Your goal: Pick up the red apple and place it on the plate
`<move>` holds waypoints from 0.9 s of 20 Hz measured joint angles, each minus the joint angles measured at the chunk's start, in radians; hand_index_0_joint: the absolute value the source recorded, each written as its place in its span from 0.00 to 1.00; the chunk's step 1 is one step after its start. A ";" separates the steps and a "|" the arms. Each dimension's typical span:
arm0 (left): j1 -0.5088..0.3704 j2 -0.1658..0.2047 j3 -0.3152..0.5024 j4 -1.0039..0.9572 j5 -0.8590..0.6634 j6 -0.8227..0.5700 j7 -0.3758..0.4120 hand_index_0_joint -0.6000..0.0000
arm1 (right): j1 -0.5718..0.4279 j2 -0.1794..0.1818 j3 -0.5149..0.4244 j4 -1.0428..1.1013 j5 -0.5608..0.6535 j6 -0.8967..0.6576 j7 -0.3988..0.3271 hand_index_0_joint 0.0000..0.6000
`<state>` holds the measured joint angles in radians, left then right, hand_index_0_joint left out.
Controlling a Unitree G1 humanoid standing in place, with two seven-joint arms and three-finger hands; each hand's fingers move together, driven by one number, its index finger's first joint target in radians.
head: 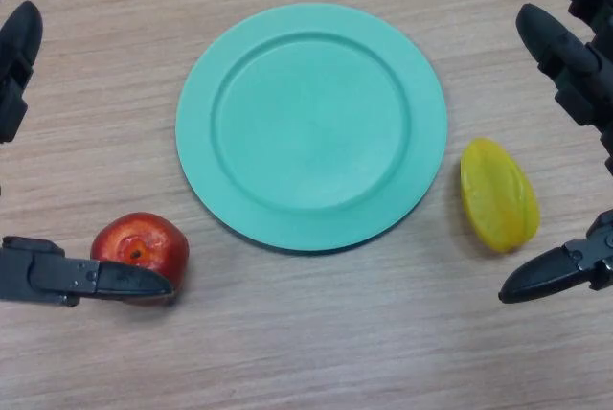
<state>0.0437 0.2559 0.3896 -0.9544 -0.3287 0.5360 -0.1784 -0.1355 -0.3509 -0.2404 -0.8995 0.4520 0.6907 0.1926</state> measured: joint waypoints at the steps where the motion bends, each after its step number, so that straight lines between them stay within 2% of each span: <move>1: 0.002 -0.002 0.000 0.000 0.000 0.000 0.000 1.00 | 0.000 0.000 0.000 0.000 0.000 0.000 0.000 0.00; 7: 0.013 -0.010 -0.003 0.000 0.006 -0.002 -0.002 1.00 | -0.002 0.000 0.000 0.017 0.000 0.000 0.000 0.00; 11: 0.035 -0.032 -0.008 0.003 0.044 -0.047 -0.016 1.00 | -0.010 0.000 0.000 0.016 0.000 0.000 -0.004 0.00; 14: 0.112 -0.077 0.001 0.134 0.079 -0.303 -0.090 1.00 | -0.019 -0.002 -0.001 0.015 0.001 0.013 -0.005 0.00; 16: 0.170 -0.084 -0.003 0.289 0.177 -0.474 -0.097 1.00 | -0.020 -0.004 -0.001 0.015 0.001 0.013 -0.006 0.00; 18: 0.201 -0.086 -0.027 0.473 0.245 -0.575 -0.096 1.00 | -0.020 -0.005 0.003 0.018 -0.002 0.013 -0.009 0.00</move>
<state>0.2444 0.1701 0.3627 -0.4812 -0.0837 -0.0392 -0.2744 -0.1556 -0.3556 -0.2377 -0.8810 0.4500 0.7035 0.1834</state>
